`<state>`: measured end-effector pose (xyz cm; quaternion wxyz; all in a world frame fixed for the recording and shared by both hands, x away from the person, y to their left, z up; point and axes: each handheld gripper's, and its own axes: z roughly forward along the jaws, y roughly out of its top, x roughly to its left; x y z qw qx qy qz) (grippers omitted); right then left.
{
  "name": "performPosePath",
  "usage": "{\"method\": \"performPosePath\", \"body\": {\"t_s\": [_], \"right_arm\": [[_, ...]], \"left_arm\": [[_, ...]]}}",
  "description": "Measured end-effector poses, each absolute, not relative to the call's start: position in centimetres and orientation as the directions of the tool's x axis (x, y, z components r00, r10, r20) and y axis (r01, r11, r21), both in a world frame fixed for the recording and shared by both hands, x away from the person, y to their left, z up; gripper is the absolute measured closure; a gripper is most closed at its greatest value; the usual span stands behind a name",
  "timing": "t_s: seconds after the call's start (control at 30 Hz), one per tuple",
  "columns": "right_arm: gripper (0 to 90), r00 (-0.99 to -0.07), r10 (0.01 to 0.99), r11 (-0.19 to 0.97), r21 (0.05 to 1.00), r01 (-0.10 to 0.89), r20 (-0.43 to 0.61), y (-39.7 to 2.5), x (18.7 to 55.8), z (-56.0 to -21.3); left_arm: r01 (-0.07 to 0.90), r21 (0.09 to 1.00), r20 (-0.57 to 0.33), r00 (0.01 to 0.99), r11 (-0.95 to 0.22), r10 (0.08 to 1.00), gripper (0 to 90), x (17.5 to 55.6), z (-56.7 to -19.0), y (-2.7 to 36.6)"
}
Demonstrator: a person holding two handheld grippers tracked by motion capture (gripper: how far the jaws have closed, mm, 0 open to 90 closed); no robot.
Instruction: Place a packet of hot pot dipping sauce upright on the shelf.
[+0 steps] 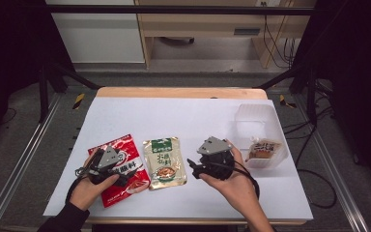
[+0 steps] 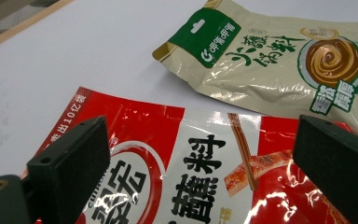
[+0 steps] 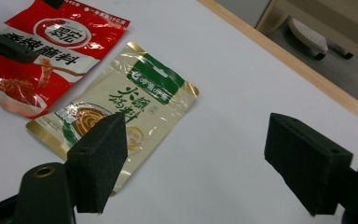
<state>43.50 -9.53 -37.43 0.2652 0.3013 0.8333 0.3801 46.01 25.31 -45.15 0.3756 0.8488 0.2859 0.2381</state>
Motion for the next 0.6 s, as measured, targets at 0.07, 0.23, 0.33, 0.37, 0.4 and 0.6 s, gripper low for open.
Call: {"method": "performPosePath", "body": {"t_s": [0.07, 0.23, 0.33, 0.37, 0.4, 0.6], "right_arm": [[21.4, -0.676, 0.704, 0.535, 0.788, 0.303, -0.218, -8.6, 43.9, -38.2], [22.7, -0.645, 0.737, 0.499, 0.808, 0.313, -0.205, -7.4, 44.7, -40.4], [29.9, -0.637, 0.752, 0.465, 0.821, 0.333, -0.168, -7.1, 45.1, -41.7], [33.2, -0.636, 0.753, 0.46, 0.826, 0.325, -0.169, -7.3, 45.1, -42.0], [35.2, -0.621, 0.766, 0.439, 0.841, 0.317, -0.166, -7.5, 45.0, -42.3], [51.3, -0.592, 0.79, 0.402, 0.863, 0.305, -0.158, -8.3, 44.3, -43.2]], "left_arm": [[0.304, 0.775, 0.198, 0.717, -0.555, 0.669, 3.8, 46.1, -45.0, 25.4], [0.312, 0.789, 0.172, 0.714, -0.529, 0.678, 4.4, 46.7, -44.9, 25.1], [0.316, 0.802, 0.15, 0.716, -0.507, 0.682, 6.2, 47.2, -44.6, 24.8], [0.317, 0.805, 0.142, 0.718, -0.502, 0.681, 7.1, 47.4, -44.5, 24.6], [0.315, 0.806, 0.144, 0.717, -0.502, 0.682, 7.4, 47.7, -44.3, 24.5], [0.314, 0.811, 0.121, 0.734, -0.493, 0.668, 12.0, 49.4, -43.6, 23.4]]}}
